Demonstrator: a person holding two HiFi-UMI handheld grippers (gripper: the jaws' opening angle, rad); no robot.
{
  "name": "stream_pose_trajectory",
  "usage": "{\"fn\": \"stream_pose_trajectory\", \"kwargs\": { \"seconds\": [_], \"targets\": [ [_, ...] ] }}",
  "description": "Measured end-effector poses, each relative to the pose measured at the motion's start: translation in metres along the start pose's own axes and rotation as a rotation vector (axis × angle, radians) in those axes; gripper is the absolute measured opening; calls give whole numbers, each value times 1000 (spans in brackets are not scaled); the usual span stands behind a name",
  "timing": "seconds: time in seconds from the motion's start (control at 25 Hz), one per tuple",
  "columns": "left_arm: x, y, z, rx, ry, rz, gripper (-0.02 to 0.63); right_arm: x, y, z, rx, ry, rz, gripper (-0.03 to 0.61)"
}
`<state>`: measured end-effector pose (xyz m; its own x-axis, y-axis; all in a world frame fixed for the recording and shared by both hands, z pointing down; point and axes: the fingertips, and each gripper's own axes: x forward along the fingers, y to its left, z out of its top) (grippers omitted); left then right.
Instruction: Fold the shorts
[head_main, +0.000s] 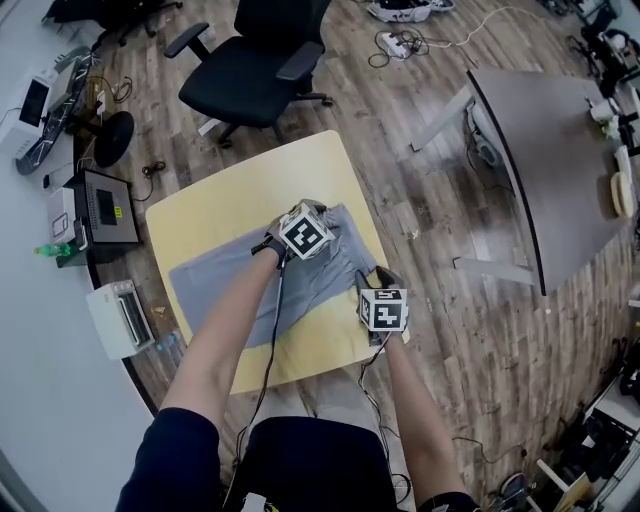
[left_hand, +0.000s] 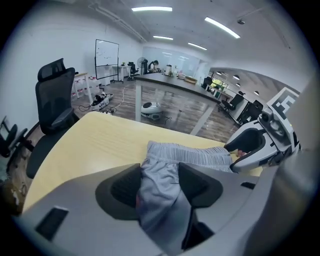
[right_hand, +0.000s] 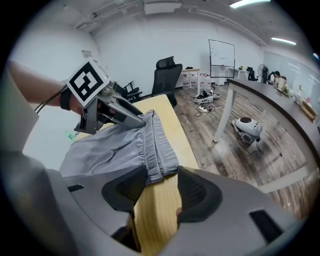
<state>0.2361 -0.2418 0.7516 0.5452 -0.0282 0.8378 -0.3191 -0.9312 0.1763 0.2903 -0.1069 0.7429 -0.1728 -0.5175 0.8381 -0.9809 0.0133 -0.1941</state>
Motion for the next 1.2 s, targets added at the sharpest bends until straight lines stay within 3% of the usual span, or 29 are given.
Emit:
{"fn": "stream_pose_trajectory", "kwargs": {
  "seconds": [0.08, 0.16, 0.24, 0.48, 0.92, 1.04, 1.2],
  "targets": [
    [3, -12, -1, 7, 26, -19, 198, 0, -2, -4, -37, 35, 5, 209],
    [3, -25, 0, 15, 55, -29, 86, 0, 1, -7, -38, 73, 44, 166],
    [1, -28, 4, 22, 53, 0, 50, 1, 6, -5, -35, 94, 90, 118],
    [-21, -44, 32, 45, -11, -16, 46, -24, -8, 5, -62, 38, 101, 98],
    [-98, -111, 136, 230, -150, -13, 46, -151, -60, 57, -66, -131, 67, 97],
    [-122, -118, 140, 246, -189, -5, 48, -172, -47, 63, -86, -158, 63, 97],
    [-160, -121, 121, 245, -213, -1, 48, -197, -13, 69, -118, -176, 67, 98]
  ]
}}
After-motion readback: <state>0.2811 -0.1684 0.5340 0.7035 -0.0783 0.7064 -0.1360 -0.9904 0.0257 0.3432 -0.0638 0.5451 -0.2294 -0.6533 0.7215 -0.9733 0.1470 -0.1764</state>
